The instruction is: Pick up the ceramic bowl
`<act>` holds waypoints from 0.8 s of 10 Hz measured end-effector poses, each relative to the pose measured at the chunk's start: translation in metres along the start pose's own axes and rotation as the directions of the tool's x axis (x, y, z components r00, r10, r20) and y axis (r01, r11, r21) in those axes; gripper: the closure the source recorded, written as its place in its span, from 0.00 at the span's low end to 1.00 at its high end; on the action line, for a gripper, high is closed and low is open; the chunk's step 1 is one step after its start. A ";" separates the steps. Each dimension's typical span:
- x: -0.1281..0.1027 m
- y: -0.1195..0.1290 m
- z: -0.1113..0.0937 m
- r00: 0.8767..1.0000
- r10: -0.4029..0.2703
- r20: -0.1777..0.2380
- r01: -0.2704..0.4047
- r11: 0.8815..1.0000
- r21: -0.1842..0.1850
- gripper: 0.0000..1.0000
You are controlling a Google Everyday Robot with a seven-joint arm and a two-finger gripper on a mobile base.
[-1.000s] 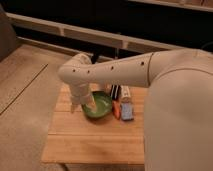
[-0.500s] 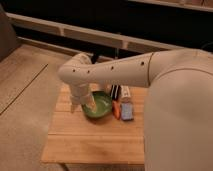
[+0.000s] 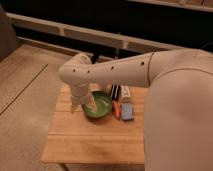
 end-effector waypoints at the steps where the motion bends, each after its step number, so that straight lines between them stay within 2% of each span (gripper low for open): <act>1: 0.000 0.000 0.000 1.000 0.000 0.000 0.000 1.000 0.000 0.35; 6: -0.001 -0.001 -0.001 1.000 -0.004 0.008 0.004 1.000 0.003 0.35; 7: -0.008 -0.004 -0.005 0.999 -0.023 0.035 0.023 1.000 0.008 0.35; 8: -0.025 -0.013 -0.014 0.993 -0.064 0.098 0.062 0.998 0.019 0.35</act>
